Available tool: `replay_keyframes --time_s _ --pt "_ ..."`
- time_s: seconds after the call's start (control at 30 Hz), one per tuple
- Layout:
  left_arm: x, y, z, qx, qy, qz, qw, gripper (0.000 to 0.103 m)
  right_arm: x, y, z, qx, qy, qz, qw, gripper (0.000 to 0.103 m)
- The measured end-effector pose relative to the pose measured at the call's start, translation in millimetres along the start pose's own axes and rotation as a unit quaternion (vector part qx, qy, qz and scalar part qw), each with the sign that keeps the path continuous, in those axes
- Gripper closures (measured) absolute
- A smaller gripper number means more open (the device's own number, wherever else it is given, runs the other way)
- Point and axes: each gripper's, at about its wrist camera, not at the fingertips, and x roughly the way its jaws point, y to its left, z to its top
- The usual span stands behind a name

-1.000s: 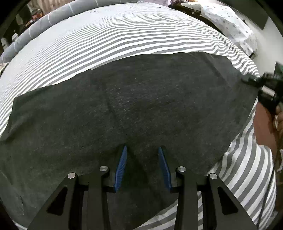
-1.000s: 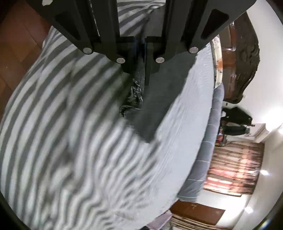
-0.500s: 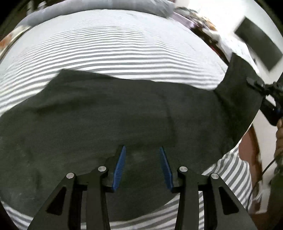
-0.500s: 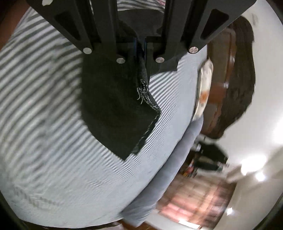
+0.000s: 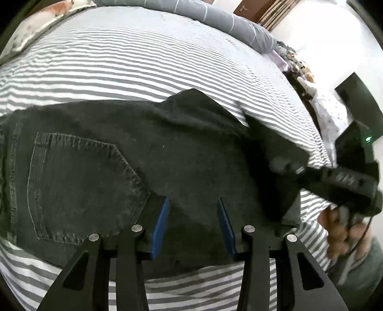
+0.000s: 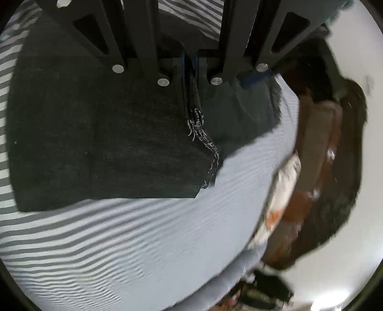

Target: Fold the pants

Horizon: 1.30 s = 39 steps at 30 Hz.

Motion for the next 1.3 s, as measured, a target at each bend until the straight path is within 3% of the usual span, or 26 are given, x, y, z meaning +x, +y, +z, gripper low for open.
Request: replay_keyframes --time_s 0.27,0.4,0.5,0.77,0.97,1.17,1.3 --pt "3 11 2 -0.020 0.007 -0.044 0.9988 0.059 37 7 -32 -0.030 0.043 -0.051 0.997 0.089" --pt "5 15 4 -0.032 0.006 -0.058 0.9978 0.055 33 8 -42 -0.016 0.048 -0.034 0.998 0.066" --pt "4 15 4 -0.042 0.001 -0.075 0.9963 0.052 23 6 -56 -0.015 0.042 -0.030 0.999 0.066" --pt "21 3 4 -0.052 0.035 -0.099 0.9931 0.048 24 -17 -96 0.035 0.056 -0.009 0.998 0.063" --pt "47 -1 10 -0.076 0.064 -0.096 0.9905 0.048 16 -36 -98 0.079 0.040 0.006 0.996 0.064" --pt "65 -15 17 -0.060 0.077 -0.084 0.9917 0.048 -9 -76 -97 0.168 -0.003 0.018 0.986 0.062" --pt "67 -20 14 -0.053 0.076 -0.075 0.9929 0.048 -22 -88 -96 0.188 -0.020 0.003 0.982 0.062"
